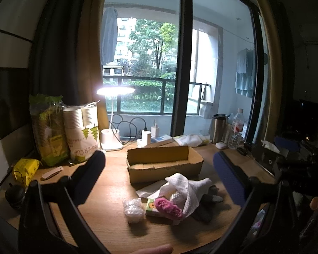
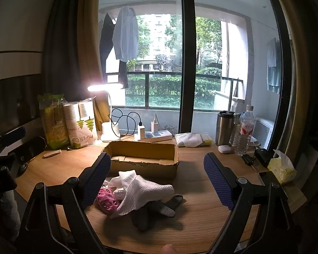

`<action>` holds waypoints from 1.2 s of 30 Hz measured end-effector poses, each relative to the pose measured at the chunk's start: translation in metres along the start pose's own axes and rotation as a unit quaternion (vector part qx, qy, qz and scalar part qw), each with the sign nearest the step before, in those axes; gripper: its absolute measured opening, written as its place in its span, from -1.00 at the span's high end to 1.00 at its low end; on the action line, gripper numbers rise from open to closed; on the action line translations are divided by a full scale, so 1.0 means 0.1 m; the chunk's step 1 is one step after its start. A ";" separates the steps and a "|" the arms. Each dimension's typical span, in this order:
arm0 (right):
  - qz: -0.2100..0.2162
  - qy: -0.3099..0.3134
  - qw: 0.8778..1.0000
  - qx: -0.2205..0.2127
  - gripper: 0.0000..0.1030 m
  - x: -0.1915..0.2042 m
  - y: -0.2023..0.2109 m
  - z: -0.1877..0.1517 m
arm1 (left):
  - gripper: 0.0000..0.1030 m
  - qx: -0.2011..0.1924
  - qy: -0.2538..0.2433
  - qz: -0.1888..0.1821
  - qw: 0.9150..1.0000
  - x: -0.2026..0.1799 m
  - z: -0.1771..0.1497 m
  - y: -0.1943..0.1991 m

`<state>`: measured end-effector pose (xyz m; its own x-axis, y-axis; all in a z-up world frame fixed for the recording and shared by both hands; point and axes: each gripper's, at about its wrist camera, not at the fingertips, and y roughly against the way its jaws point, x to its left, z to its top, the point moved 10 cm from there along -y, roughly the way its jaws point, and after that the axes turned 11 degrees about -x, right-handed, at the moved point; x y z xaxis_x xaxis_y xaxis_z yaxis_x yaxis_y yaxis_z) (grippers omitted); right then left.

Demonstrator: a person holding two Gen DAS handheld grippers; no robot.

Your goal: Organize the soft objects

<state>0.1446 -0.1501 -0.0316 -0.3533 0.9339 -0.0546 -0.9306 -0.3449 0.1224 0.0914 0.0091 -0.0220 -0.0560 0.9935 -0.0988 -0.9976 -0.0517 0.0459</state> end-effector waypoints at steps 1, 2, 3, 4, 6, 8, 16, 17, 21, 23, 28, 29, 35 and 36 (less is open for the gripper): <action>0.000 0.000 1.000 0.000 -0.78 0.00 0.00 0.00 | -0.99 0.001 0.000 -0.001 1.000 0.00 0.00 0.00; 0.000 0.000 1.000 0.000 -0.78 0.00 0.01 0.01 | -0.99 0.001 0.000 -0.001 1.000 0.00 0.00 0.00; 0.000 0.000 1.000 0.000 -0.78 0.00 0.00 0.00 | -0.99 0.001 0.000 0.000 1.000 0.00 0.00 0.00; 0.000 0.000 1.000 0.000 -0.78 0.00 0.00 0.00 | -0.99 0.001 0.000 0.000 1.000 0.00 0.00 0.00; 0.000 -0.001 1.000 0.000 -0.78 0.00 0.00 0.00 | -0.99 0.001 0.000 0.000 1.000 0.00 0.00 0.00; 0.000 -0.001 1.000 0.000 -0.78 0.00 0.00 0.00 | -0.99 0.002 0.000 0.001 1.000 0.00 0.00 0.00; 0.000 -0.001 1.000 0.000 -0.78 0.00 0.00 0.00 | -0.99 0.000 -0.002 0.001 1.000 -0.01 -0.01 0.00; 0.000 -0.001 1.000 0.000 -0.78 0.00 0.00 0.00 | -0.99 0.000 -0.002 0.001 1.000 -0.01 -0.01 0.00; 0.000 -0.001 1.000 0.000 -0.78 0.00 0.00 0.00 | -0.99 0.000 -0.002 0.001 1.000 -0.01 -0.01 0.00; 0.000 -0.001 1.000 0.000 -0.78 0.00 0.00 0.00 | -0.99 0.000 -0.001 0.001 1.000 -0.01 -0.01 0.00; 0.002 -0.001 1.000 0.002 -0.78 0.05 0.00 0.01 | -0.99 0.001 -0.001 0.001 1.000 -0.01 -0.01 0.00; 0.002 -0.001 1.000 0.002 -0.78 0.06 0.00 0.01 | -0.99 0.001 -0.001 0.001 1.000 -0.01 -0.01 0.00; 0.002 -0.001 1.000 0.003 -0.78 0.08 0.01 0.02 | -0.99 0.001 -0.002 0.001 1.000 -0.01 -0.01 0.00; 0.002 -0.001 1.000 0.003 -0.78 0.06 0.00 0.01 | -0.99 0.001 -0.002 0.001 1.000 -0.01 -0.01 0.00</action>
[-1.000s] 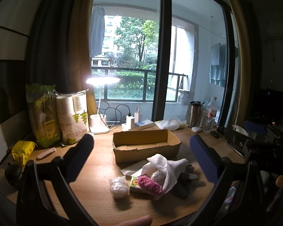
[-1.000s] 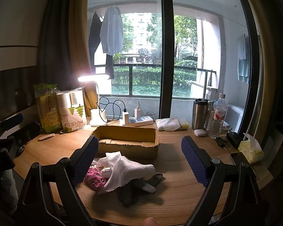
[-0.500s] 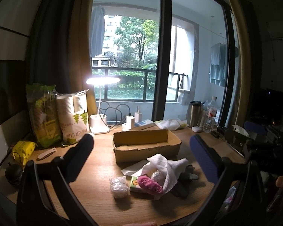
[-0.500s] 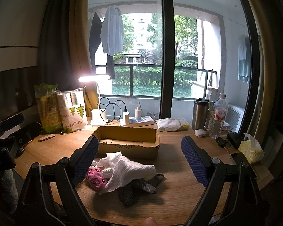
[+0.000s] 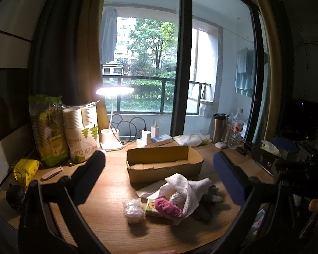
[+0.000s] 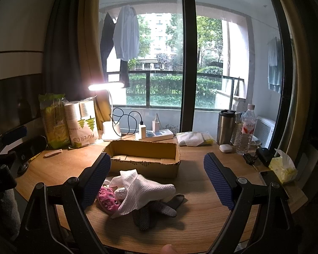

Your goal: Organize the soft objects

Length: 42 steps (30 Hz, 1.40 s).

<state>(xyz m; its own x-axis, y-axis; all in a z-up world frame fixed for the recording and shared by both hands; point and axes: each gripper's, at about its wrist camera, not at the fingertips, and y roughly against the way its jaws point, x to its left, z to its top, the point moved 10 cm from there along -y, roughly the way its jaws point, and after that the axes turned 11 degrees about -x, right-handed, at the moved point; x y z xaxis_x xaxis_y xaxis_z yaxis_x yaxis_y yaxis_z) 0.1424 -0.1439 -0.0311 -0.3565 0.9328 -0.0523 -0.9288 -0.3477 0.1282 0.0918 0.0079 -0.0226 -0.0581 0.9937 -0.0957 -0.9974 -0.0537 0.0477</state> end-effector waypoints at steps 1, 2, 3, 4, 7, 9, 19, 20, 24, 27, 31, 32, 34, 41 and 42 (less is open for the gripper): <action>0.000 0.000 1.000 0.000 -0.78 0.02 0.01 0.01 | -0.99 0.000 0.000 0.000 1.000 0.00 0.00 0.00; 0.000 0.000 1.000 0.000 -0.78 0.01 0.00 0.00 | -0.99 0.000 0.000 0.000 1.000 0.00 0.00 0.00; 0.000 0.000 1.000 0.001 -0.78 0.01 0.01 0.01 | -0.99 0.000 0.000 0.000 1.000 0.00 0.00 0.00; 0.000 0.000 1.000 0.001 -0.78 0.02 0.01 0.01 | -0.99 0.000 0.000 0.000 1.000 0.00 0.00 0.00; 0.000 0.000 1.000 0.000 -0.78 0.00 0.00 0.00 | -0.99 0.000 -0.001 0.000 1.000 -0.01 0.00 0.00; 0.000 -0.001 1.000 0.000 -0.78 0.01 0.01 0.01 | -0.99 0.001 0.000 0.000 1.000 0.00 0.00 0.00; 0.000 -0.001 1.000 0.001 -0.78 0.01 0.00 0.00 | -0.99 0.001 0.000 0.000 1.000 0.00 0.00 -0.01; 0.000 -0.001 1.000 0.001 -0.78 0.00 0.00 0.00 | -0.99 0.001 0.000 0.000 1.000 -0.01 0.00 -0.01; 0.000 -0.001 1.000 0.002 -0.78 0.01 0.00 0.00 | -0.99 0.001 0.000 0.000 1.000 -0.01 0.00 -0.01; 0.000 -0.001 1.000 0.001 -0.78 0.01 0.00 0.00 | -0.99 0.001 0.000 0.000 1.000 -0.01 0.00 0.00; 0.001 -0.001 1.000 0.002 -0.78 0.02 0.01 0.00 | -0.99 0.000 0.000 0.000 1.000 0.00 0.00 0.00; 0.001 -0.001 1.000 0.002 -0.78 0.02 0.00 -0.01 | -0.99 0.000 0.000 0.000 1.000 -0.01 0.00 0.00; 0.000 -0.001 1.000 0.003 -0.78 0.02 0.00 -0.01 | -0.99 0.001 0.000 0.000 1.000 0.00 0.00 -0.01; 0.001 -0.004 1.000 0.019 -0.78 0.00 -0.10 -0.19 | -0.99 0.020 0.004 0.003 1.000 0.01 -0.13 -0.08; 0.001 -0.005 1.000 0.024 -0.78 -0.01 -0.12 -0.22 | -0.99 0.025 0.006 0.004 1.000 0.02 -0.17 -0.11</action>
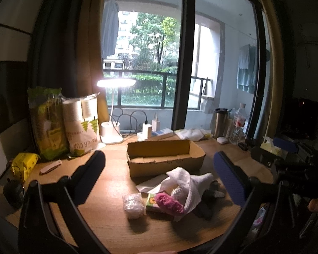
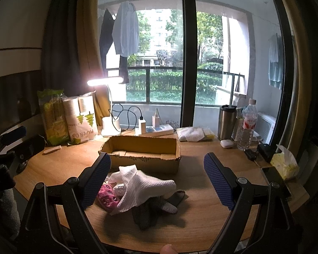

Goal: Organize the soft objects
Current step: 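Grasp the bubble-wrap packet with the left tool while the right tool grasps the white towel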

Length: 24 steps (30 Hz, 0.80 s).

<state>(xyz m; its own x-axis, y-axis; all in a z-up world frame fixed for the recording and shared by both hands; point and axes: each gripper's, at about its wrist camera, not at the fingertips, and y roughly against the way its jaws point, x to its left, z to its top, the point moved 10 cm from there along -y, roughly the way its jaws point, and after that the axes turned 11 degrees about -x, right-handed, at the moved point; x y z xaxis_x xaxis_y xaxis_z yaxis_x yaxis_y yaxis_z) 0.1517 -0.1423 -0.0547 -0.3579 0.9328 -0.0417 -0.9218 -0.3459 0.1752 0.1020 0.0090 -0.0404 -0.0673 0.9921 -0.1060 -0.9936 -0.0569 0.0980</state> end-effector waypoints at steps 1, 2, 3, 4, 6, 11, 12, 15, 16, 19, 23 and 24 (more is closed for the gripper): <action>0.000 -0.001 1.000 0.004 -0.78 -0.01 -0.03 -0.02 | -0.99 0.005 0.001 0.002 1.000 0.02 -0.03 -0.03; 0.000 -0.002 1.000 0.009 -0.78 -0.02 -0.06 -0.06 | -0.99 0.011 0.003 0.003 1.000 0.03 -0.07 -0.06; 0.000 -0.003 1.000 0.016 -0.78 -0.02 -0.11 -0.11 | -0.99 0.017 0.003 0.004 1.000 0.05 -0.11 -0.09; 0.000 -0.004 1.000 0.020 -0.78 -0.03 -0.14 -0.14 | -0.99 0.025 0.004 0.006 1.000 0.06 -0.17 -0.14; 0.001 -0.006 0.999 0.034 -0.78 -0.03 -0.24 -0.23 | -0.99 0.037 0.004 0.009 0.999 0.09 -0.25 -0.21; 0.006 -0.008 0.998 0.067 -0.78 -0.02 -0.46 -0.45 | -0.99 0.078 0.008 0.019 0.997 0.19 -0.54 -0.41; 0.007 -0.008 0.997 0.075 -0.78 -0.01 -0.51 -0.51 | -0.99 0.086 0.009 0.022 0.996 0.22 -0.60 -0.45; 0.010 -0.009 0.996 0.094 -0.78 0.00 -0.62 -0.63 | -0.99 0.108 0.014 0.027 0.994 0.29 -0.77 -0.56; 0.012 -0.009 0.995 0.100 -0.78 0.01 -0.65 -0.66 | -0.99 0.116 0.016 0.029 0.993 0.32 -0.82 -0.60; 0.016 -0.009 0.993 0.118 -0.78 0.05 -0.77 -0.77 | -0.99 0.139 0.018 0.035 0.989 0.40 -0.98 -0.70; 0.024 -0.010 0.990 0.140 -0.78 0.10 -0.92 -0.89 | -0.98 0.164 0.023 0.049 0.985 0.52 -1.16 -0.82; 0.025 -0.010 0.989 0.144 -0.78 0.11 -0.95 -0.91 | -0.98 0.171 0.025 0.053 0.983 0.56 -1.21 -0.85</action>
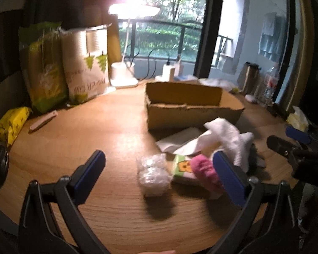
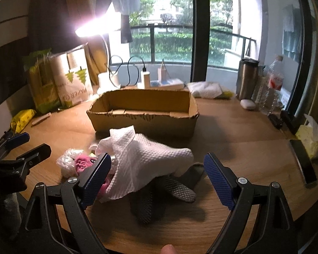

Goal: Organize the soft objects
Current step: 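Grasp the bubble-wrap packet with the left tool while the right tool grasps the white towel, then carry both items into the cardboard box and open both tools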

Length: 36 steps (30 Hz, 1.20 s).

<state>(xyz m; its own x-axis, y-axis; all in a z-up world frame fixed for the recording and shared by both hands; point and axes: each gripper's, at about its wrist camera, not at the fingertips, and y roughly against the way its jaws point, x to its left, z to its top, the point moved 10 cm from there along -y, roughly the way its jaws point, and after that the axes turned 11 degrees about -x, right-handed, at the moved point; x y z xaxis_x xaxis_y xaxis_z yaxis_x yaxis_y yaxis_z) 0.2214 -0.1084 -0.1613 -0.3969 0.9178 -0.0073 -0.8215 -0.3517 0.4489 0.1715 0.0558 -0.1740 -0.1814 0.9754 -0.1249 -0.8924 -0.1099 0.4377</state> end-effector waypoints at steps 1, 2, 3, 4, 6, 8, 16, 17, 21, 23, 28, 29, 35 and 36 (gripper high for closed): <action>0.002 0.000 1.000 0.006 -0.78 0.01 -0.05 -0.02 | -0.98 0.006 0.003 0.002 1.000 0.02 -0.03 -0.05; 0.004 -0.001 1.000 0.012 -0.78 0.02 -0.11 -0.04 | -0.98 0.013 0.005 0.004 1.000 0.05 -0.06 -0.10; 0.008 -0.002 1.000 0.016 -0.78 0.02 -0.15 -0.05 | -0.98 0.022 0.006 0.007 1.000 0.08 -0.09 -0.16; 0.010 -0.003 1.000 0.020 -0.78 0.03 -0.18 -0.06 | -0.97 0.029 0.007 0.010 0.999 0.11 -0.12 -0.20; 0.017 -0.006 0.999 0.030 -0.78 0.03 -0.28 -0.08 | -0.97 0.043 0.009 0.012 0.999 0.14 -0.18 -0.30; 0.023 -0.010 0.999 0.041 -0.78 0.04 -0.37 -0.11 | -0.97 0.059 0.008 0.014 0.998 0.17 -0.24 -0.38; 0.032 -0.028 0.996 0.073 -0.76 0.00 -0.69 -0.20 | -0.84 0.100 0.004 0.013 0.995 0.20 -0.41 -0.61; 0.034 -0.034 0.996 0.079 -0.76 -0.01 -0.73 -0.21 | -0.79 0.105 0.002 0.014 0.994 0.20 -0.43 -0.63; 0.054 -0.061 0.992 0.097 -0.69 -0.04 -0.84 -0.28 | -0.63 0.119 -0.005 0.016 0.993 0.19 -0.48 -0.69; 0.066 -0.068 0.990 0.104 -0.53 -0.02 -0.85 -0.29 | -0.49 0.124 -0.007 0.016 0.992 0.18 -0.49 -0.71; 0.086 -0.049 0.990 0.103 0.26 0.07 -0.83 -0.30 | -0.02 0.140 -0.001 0.009 0.990 0.14 -0.55 -0.74; 0.087 -0.047 0.990 0.102 0.45 0.08 -0.82 -0.30 | 0.04 0.140 -0.001 0.008 0.990 0.12 -0.55 -0.74; 0.094 -0.047 0.991 0.081 0.75 0.02 -0.73 -0.19 | 0.24 0.133 -0.006 0.001 0.991 0.04 -0.50 -0.70; 0.094 -0.047 0.992 0.075 0.76 0.01 -0.70 -0.16 | 0.24 0.130 -0.005 0.000 0.992 0.04 -0.49 -0.69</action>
<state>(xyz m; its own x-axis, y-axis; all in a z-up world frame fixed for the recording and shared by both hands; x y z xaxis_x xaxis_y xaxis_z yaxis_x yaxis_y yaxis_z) 0.2723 -0.0861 -0.2068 -0.4913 0.8545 0.1685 -0.6635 -0.4925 0.5632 0.2127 0.0580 -0.2481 -0.1750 0.9777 -0.1165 -0.7556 -0.0575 0.6525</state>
